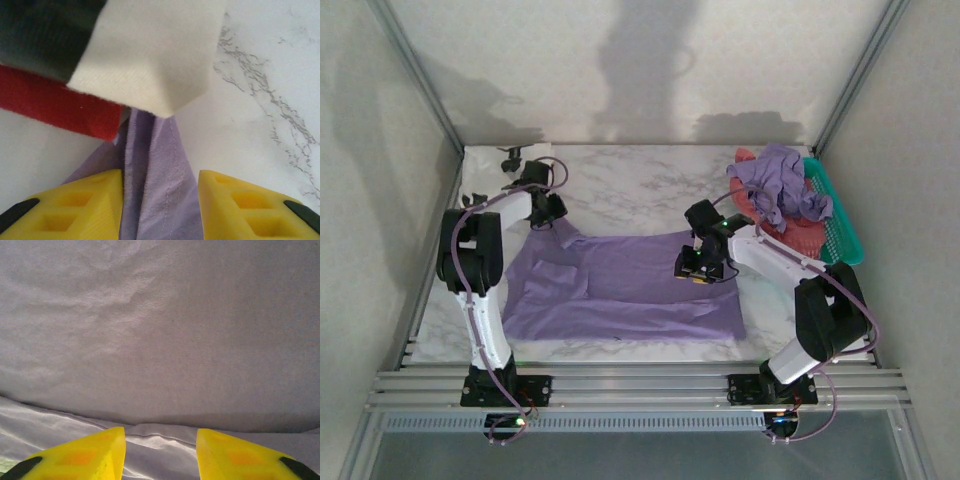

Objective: Fold and stack the t-shirts

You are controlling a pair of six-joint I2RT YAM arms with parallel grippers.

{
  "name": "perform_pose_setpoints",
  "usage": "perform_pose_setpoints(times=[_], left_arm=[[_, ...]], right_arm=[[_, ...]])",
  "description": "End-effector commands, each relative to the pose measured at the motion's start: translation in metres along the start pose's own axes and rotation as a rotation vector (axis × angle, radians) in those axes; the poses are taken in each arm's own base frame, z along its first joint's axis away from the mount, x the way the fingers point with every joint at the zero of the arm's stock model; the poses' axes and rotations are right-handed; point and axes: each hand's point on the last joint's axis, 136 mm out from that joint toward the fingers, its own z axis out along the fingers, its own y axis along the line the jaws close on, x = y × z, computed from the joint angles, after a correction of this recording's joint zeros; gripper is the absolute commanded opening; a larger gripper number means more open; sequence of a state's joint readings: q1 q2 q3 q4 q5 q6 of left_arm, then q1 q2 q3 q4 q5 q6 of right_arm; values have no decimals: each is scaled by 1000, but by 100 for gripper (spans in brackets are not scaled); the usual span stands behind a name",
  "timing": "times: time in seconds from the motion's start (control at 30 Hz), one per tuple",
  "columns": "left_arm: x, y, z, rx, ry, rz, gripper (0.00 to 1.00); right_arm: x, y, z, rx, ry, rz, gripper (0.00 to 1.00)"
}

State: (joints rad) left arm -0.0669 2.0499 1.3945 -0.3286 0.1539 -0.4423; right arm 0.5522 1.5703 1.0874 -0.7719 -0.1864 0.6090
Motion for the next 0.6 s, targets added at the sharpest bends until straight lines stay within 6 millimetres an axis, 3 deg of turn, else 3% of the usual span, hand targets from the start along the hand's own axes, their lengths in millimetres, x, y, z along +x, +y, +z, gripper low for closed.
perform_pose_setpoints(times=[0.0, 0.27, 0.4, 0.57], left_arm=[[-8, -5, 6, 41, 3, 2, 42], [-10, -7, 4, 53, 14, 8, 37], [-9, -1, 5, 20, 10, 21, 30], [-10, 3, 6, 3, 8, 26, 13]], right_arm=[[-1, -2, -6, -1, 2, -9, 43], [1, -2, -7, -11, 6, -4, 43], [0, -3, -7, -8, 5, -1, 43], [0, -3, -8, -9, 2, 1, 43]])
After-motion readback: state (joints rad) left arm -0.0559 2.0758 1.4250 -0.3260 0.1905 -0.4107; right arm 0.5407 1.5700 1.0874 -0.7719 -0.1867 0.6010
